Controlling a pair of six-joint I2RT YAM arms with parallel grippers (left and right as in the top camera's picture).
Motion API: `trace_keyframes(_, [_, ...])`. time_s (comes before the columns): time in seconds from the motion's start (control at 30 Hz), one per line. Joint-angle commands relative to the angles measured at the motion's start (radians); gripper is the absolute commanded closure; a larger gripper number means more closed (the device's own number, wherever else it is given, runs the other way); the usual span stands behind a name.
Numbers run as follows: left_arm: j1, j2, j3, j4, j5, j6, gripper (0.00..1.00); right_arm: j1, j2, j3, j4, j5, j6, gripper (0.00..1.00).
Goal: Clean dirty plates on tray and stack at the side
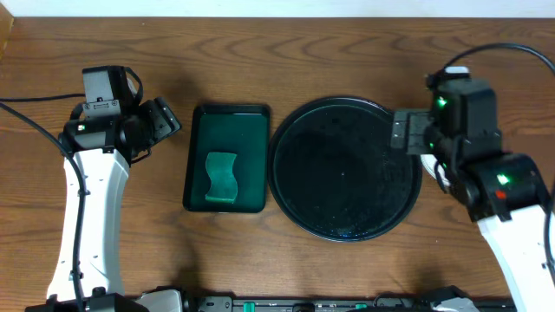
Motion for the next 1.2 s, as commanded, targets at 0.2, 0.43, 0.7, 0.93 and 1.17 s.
trace_keyframes(0.2, [0.002, 0.006, 0.0, -0.003, -0.009, -0.002, 0.2, 0.001, -0.181, -0.007, 0.025, 0.079, -0.016, 0.01])
trace_keyframes(0.43, [0.002, 0.006, 0.0, -0.003, -0.009, -0.002, 0.2, 0.001, -0.427, -0.249, 0.423, 0.071, -0.043, 0.01])
trace_keyframes(0.7, [0.002, 0.006, 0.0, -0.003, -0.009, -0.002, 0.2, 0.0, -0.83, -0.666, 0.855, 0.064, -0.088, 0.01])
trace_keyframes(0.93, [0.002, 0.006, 0.0, -0.003, -0.009, -0.002, 0.2, -0.057, -1.031, -0.883, 1.064, 0.006, -0.148, 0.01])
trace_keyframes(1.17, [0.002, 0.006, 0.0, -0.003, -0.009, -0.002, 0.2, -0.112, -1.115, -1.044, 1.236, -0.071, -0.147, 0.01])
